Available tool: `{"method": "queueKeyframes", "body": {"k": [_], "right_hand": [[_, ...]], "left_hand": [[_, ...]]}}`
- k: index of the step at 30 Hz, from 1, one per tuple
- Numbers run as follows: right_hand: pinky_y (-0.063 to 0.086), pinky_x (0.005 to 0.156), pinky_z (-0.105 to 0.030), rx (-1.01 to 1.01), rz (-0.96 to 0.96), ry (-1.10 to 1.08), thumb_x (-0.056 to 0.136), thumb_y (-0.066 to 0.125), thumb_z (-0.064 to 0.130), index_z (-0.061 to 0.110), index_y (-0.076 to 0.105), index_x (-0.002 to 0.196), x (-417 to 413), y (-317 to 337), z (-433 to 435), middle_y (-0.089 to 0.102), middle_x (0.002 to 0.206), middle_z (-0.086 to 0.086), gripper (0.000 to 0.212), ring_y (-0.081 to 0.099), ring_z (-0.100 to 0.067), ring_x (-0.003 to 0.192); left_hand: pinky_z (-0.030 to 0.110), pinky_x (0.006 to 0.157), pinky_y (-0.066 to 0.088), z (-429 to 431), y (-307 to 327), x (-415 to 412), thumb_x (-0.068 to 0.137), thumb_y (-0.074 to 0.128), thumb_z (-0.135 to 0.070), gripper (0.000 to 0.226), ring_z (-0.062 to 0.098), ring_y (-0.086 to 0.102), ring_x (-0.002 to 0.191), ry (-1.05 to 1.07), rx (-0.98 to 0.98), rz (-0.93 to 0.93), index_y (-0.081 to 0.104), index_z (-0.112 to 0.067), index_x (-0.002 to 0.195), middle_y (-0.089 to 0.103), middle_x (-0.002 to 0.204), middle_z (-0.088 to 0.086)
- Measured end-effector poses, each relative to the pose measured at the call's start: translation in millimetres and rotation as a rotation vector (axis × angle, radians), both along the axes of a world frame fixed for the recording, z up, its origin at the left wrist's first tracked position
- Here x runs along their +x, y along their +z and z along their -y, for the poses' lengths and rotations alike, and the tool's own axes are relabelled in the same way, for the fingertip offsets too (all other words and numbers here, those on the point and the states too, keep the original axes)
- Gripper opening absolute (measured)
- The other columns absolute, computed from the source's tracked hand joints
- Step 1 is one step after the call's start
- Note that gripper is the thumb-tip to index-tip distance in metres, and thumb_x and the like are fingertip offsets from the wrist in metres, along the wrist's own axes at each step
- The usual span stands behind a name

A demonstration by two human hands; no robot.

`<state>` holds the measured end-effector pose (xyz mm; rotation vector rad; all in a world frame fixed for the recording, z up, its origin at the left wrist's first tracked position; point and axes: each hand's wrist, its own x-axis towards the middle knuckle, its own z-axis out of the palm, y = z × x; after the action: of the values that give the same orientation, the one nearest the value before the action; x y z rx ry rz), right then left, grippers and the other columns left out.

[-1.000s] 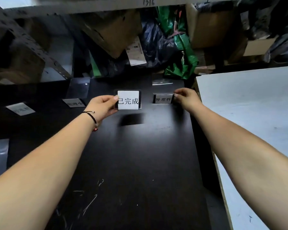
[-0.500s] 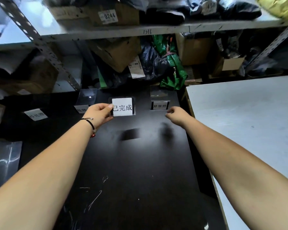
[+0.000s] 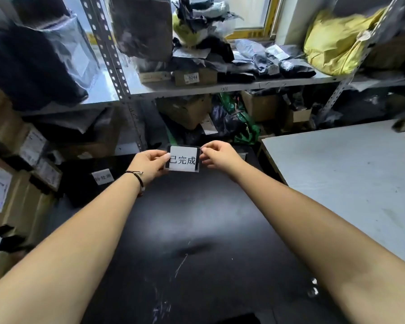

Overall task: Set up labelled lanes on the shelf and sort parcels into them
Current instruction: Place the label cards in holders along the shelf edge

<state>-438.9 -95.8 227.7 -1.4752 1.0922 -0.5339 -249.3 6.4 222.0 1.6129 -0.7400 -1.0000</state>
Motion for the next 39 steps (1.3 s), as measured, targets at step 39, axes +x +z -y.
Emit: {"method": "queueKeyframes", "body": {"k": [39], "right_hand": [[0.054, 0.068, -0.032, -0.177, -0.358, 0.131, 0.094, 0.066, 0.012, 0.020, 0.064, 0.091, 14, -55, 85, 0.066, 0.087, 0.002, 0.009, 0.066, -0.021, 0.087]], "left_hand": [[0.033, 0.079, 0.054, 88, -69, 48, 0.100, 0.058, -0.015, 0.013, 0.018, 0.066, 0.083, -0.147, 0.245, 0.033, 0.059, -0.017, 0.087, 0.069, 0.096, 0.007]]}}
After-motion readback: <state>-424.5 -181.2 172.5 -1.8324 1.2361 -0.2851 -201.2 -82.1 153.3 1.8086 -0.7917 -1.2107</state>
